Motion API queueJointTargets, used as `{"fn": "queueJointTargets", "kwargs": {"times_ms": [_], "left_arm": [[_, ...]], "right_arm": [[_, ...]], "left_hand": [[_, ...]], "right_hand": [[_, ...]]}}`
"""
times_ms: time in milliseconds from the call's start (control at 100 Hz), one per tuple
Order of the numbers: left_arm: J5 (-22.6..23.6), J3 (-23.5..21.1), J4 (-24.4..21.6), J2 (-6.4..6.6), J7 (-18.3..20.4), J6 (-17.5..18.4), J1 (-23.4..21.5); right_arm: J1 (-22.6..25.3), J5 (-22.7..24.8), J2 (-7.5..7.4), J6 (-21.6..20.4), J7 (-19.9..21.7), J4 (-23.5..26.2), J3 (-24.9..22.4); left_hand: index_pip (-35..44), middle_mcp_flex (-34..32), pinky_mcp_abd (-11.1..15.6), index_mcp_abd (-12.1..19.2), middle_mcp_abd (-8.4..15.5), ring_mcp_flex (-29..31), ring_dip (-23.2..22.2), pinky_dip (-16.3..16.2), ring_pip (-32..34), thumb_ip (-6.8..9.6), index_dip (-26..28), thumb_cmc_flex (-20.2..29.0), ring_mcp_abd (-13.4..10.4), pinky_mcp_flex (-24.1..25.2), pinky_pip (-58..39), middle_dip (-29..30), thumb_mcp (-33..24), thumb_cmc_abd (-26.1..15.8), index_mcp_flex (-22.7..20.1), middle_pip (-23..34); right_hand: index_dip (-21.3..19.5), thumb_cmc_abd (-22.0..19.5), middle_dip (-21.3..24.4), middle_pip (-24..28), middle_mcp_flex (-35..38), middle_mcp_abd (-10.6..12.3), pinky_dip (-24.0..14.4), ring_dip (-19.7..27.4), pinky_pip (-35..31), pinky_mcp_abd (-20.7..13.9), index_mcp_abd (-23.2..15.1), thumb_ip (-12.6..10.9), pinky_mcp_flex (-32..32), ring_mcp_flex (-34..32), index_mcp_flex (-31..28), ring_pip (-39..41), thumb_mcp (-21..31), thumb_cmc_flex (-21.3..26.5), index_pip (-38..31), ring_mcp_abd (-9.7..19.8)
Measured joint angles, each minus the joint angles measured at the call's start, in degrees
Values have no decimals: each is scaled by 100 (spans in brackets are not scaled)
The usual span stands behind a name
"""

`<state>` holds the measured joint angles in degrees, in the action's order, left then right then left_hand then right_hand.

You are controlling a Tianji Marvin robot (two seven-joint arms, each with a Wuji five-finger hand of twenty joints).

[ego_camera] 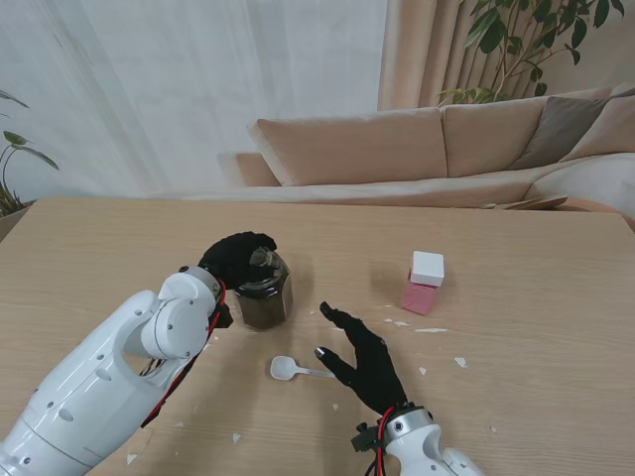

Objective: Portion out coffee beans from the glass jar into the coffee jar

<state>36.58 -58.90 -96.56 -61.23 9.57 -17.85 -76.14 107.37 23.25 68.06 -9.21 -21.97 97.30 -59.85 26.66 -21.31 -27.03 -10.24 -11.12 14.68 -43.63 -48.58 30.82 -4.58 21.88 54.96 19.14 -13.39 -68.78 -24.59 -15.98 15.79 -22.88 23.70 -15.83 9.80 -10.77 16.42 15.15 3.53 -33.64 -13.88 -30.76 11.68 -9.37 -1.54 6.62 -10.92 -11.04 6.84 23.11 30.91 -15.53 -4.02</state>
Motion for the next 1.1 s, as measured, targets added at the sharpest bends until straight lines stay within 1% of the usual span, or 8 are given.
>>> {"fn": "queueJointTargets", "kwargs": {"times_ms": [360, 450, 610, 690, 830, 900, 1040, 1100], "left_arm": [[-91, 463, 302, -163, -279, -65, 362], [-87, 470, 291, -165, -183, -72, 385], [-72, 395, 112, -113, 336, -108, 370], [-2, 341, 47, -71, 453, -57, 322], [326, 267, -8, -23, 486, 123, 242], [332, 214, -26, -15, 492, 186, 216], [493, 65, -134, 20, 685, 373, 163], [669, 15, -191, 46, 781, 502, 148]], "right_arm": [[0, -2, 0, -30, 2, 1, 10], [7, 4, 1, -30, -11, 9, 8], [20, 25, 2, -30, -31, 22, 7], [22, 31, 2, -30, -35, 24, 7], [22, 33, 2, -35, -36, 26, 11], [22, 33, 2, -36, -31, 27, 12], [19, 22, 2, -34, -18, 34, 13], [18, 20, 2, -33, -17, 37, 13]], "left_hand": [[71, 0, 100, 2, 9, 1, 141, 149, -29, 0, 0, 26, 0, 0, 347, 0, -34, 56, 0, 0], [67, 120, 335, 2, 81, -135, 293, 277, -225, 0, 0, 26, -124, 428, 757, 2, -222, 57, 77, -19], [-222, 670, 1069, 212, 321, -683, 706, 527, -994, 94, -77, -241, -677, 1476, 2428, 4, -676, 35, 538, -272], [-446, 832, 1144, 331, 396, -897, 863, 640, -1466, 94, -105, -489, -856, 1720, 3549, 66, -585, 35, 680, -486], [-635, 873, 1217, 411, 416, -968, 940, 642, -1911, 94, -112, -619, -937, 1729, 4906, 132, -528, 37, 724, -645], [-636, 873, 1218, 421, 426, -968, 941, 285, -2020, 94, -112, -619, -939, 1570, 5261, 132, -528, 37, 723, -645], [-637, 871, 1219, 421, 457, -785, 840, -236, -2020, 94, -114, -619, -938, 1216, 5152, 132, -688, 57, 716, -645], [-637, 850, 1219, 421, 457, -573, 650, -605, -1906, 94, -114, -561, -897, 1003, 4949, 132, -841, 128, 708, -646]], "right_hand": [[0, 0, 0, 0, 0, 0, 0, 0, 0, 0, 0, 0, 0, 0, 0, 0, -2, 0, 0, 0], [0, 0, 0, 0, 0, 0, 0, 0, 0, 0, 0, 0, 0, 0, 0, 0, -2, 0, 0, 0], [0, 0, 0, 0, 0, 0, -1, 0, 0, 0, 0, 0, 0, 0, 0, 0, -2, 1, -1, 0], [0, 0, 0, 0, 0, 0, -1, 0, 0, 0, 0, 0, 0, 0, 0, 0, -3, 1, -1, 0], [0, 0, 0, 0, 0, 0, -1, 0, 0, 0, 0, 0, 0, 0, 0, 0, -3, 1, -1, 0], [0, 0, 0, 0, 0, 0, -1, 0, 0, 0, 0, 0, 0, 0, 0, 0, -3, 1, -1, 0], [0, 0, 0, 0, 0, 0, -1, 0, 0, 0, 0, -1, 0, 0, 0, 0, -3, 1, -1, 0], [0, 1, 0, 0, 0, 0, -2, 0, 0, 0, 0, -1, 0, 0, 0, 0, -3, 1, -1, 0]]}}
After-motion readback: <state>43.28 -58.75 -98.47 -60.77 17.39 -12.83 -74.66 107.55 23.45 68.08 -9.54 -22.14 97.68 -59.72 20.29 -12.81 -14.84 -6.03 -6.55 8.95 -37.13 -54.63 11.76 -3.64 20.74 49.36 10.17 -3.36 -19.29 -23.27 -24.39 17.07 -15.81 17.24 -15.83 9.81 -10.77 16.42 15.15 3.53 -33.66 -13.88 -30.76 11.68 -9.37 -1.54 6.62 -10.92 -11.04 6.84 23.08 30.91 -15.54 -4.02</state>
